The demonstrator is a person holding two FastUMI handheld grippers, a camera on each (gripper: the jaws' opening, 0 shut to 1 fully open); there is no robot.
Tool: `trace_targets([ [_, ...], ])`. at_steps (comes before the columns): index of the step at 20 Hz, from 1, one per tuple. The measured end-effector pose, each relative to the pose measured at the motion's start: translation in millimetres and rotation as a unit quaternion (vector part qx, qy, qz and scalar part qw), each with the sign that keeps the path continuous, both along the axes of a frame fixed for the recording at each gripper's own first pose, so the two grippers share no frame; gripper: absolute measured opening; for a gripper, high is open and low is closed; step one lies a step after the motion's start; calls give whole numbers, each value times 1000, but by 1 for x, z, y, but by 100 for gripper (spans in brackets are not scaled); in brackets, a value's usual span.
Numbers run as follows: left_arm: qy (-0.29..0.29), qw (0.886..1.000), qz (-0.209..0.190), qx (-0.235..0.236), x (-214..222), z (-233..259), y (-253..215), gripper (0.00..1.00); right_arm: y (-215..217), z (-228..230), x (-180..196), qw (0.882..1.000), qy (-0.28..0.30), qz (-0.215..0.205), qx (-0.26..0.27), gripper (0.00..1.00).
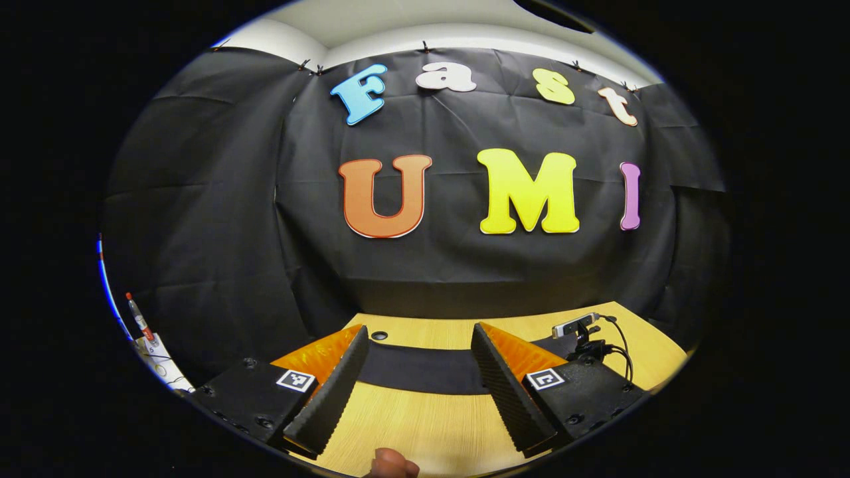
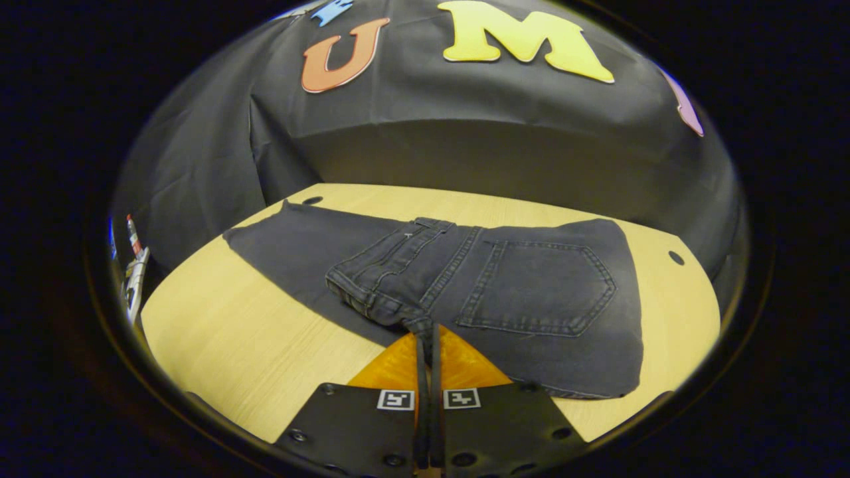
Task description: Grasp the waist and the cuffs of the jeans and fold them to make the two legs overlap; first hold the waist and fold one-third of the jeans toward the cuffs, then hold the cuffs and fold the remaining one-third in the same direction to finish folding.
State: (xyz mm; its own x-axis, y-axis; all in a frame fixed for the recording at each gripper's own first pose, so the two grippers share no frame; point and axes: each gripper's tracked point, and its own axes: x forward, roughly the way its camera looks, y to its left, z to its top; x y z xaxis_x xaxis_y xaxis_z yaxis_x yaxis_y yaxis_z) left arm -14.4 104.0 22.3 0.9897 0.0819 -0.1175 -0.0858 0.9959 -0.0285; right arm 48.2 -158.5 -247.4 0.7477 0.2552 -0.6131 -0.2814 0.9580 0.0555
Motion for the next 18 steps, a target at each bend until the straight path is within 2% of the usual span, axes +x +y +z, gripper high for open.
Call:
trace_targets([
  [2,-6,1000,-3,-8,3,8,-2,99,1,-1,2,1000,-1,2,1,3],
  [3,-8,1000,-2,-10,3,5,-2,94,2,0,1,1000,0,3,8,4],
  [4,-10,1000,0,-10,4,7,1,99,4,0,2,1000,2,4,17,7],
  [5,-12,1000,3,-10,4,6,4,99,11,5,-1,999,8,10,42,16],
  [6,-11,1000,4,-10,5,7,5,99,16,13,-3,998,10,14,59,43],
  [8,-7,1000,8,-20,9,4,8,99,14,23,4,999,-10,9,48,99],
  [11,19,997,19,-75,23,-18,17,99,16,71,12,996,-51,7,71,100],
  [15,101,974,59,-194,51,-82,31,100,-8,156,31,986,-138,-8,92,100],
  [16,117,965,65,-224,51,-99,35,99,-18,176,33,983,-159,-13,94,100],
  [17,135,951,66,-269,55,-117,36,98,-28,196,33,979,-179,-16,96,98],
  [18,151,932,71,-322,58,-132,38,98,-36,215,33,975,-198,-16,98,100],
])
